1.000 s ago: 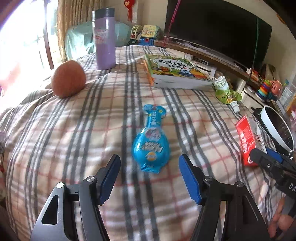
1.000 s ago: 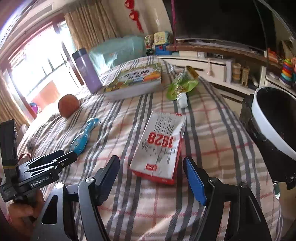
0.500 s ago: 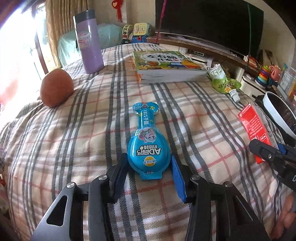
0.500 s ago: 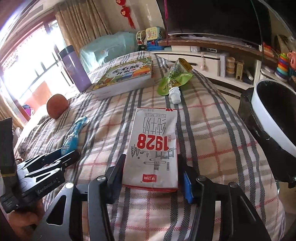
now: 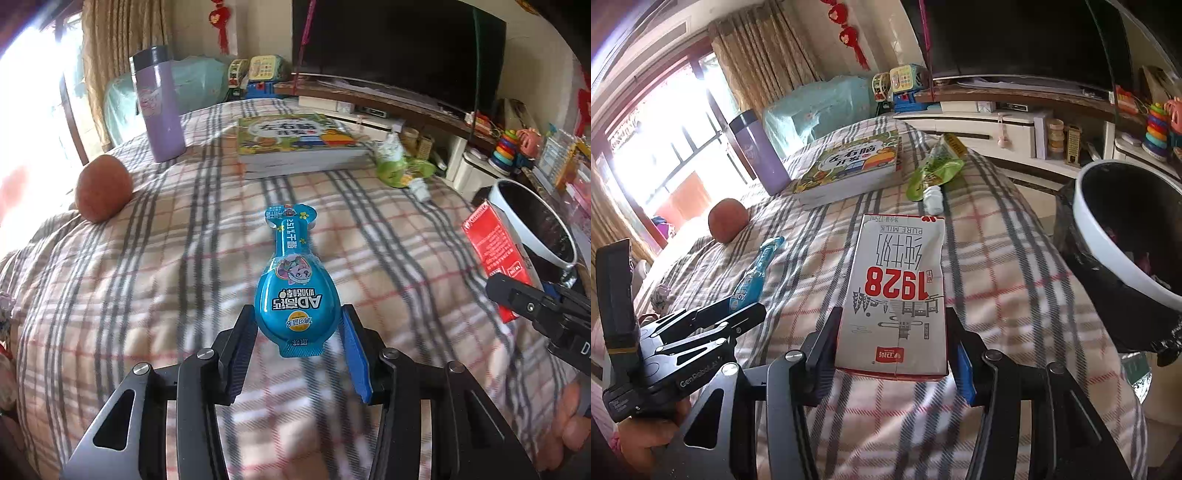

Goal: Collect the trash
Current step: 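Carry the blue toy and milk carton over the bin with both tools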

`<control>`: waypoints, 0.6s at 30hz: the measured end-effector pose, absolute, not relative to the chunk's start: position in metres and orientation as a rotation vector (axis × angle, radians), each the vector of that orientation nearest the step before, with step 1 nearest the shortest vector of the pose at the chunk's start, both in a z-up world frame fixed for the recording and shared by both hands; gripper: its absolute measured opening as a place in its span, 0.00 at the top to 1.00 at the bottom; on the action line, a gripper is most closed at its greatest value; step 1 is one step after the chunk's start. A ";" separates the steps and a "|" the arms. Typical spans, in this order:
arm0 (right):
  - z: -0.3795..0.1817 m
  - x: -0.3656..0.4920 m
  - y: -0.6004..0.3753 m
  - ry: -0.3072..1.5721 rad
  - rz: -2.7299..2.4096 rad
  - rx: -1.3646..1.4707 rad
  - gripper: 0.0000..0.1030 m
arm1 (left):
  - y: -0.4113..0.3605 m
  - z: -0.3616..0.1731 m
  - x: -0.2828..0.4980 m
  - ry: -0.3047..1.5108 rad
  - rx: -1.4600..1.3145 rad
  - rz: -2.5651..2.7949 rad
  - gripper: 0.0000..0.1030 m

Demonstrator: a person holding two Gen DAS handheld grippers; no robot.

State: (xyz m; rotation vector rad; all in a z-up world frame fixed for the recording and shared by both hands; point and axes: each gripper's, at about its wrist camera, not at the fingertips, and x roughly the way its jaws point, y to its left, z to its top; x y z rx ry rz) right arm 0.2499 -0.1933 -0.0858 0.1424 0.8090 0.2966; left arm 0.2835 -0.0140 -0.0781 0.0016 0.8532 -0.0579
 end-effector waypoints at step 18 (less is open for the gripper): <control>-0.095 0.233 -0.231 0.850 0.277 0.148 0.48 | -0.047 -0.079 0.265 0.906 -0.056 -0.171 0.57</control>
